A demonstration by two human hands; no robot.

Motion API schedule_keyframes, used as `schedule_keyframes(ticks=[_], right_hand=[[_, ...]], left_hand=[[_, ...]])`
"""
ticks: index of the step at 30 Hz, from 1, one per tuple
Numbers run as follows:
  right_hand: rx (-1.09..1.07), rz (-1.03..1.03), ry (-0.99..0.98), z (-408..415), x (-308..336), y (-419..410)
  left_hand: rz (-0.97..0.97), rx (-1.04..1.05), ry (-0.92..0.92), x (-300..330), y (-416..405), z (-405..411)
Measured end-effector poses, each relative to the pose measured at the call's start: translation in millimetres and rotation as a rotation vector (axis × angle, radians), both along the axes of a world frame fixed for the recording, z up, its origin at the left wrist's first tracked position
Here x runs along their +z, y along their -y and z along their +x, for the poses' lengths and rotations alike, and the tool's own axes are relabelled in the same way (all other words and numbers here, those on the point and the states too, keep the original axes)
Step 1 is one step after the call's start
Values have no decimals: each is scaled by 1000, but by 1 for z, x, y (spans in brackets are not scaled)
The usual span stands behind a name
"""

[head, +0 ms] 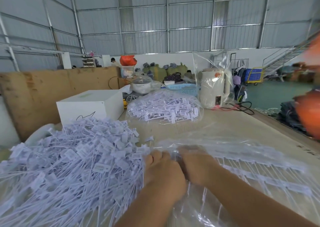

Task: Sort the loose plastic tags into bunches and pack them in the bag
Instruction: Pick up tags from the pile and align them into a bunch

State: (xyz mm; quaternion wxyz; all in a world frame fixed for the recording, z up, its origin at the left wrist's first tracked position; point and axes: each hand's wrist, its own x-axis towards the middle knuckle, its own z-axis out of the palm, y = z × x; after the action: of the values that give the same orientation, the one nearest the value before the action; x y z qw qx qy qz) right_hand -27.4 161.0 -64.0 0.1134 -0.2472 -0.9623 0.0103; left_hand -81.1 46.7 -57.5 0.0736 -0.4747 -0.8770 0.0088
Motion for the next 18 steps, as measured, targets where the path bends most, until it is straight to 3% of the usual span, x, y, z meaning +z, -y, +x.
schedule_keyframes(ticks=[5, 9, 15, 18], right_hand=[[-74, 58, 51, -19, -2, -1], [-95, 57, 255, -21, -8, -2], [-161, 5, -8, -17, -12, -1], [-170, 188, -177, -14, -11, 3]], left_hand=[[55, -24, 47, 0, -2, -2], [36, -17, 81, -3, -3, -5], [145, -73, 187, 3, -5, -4], [208, -68, 183, 0, -4, -5]])
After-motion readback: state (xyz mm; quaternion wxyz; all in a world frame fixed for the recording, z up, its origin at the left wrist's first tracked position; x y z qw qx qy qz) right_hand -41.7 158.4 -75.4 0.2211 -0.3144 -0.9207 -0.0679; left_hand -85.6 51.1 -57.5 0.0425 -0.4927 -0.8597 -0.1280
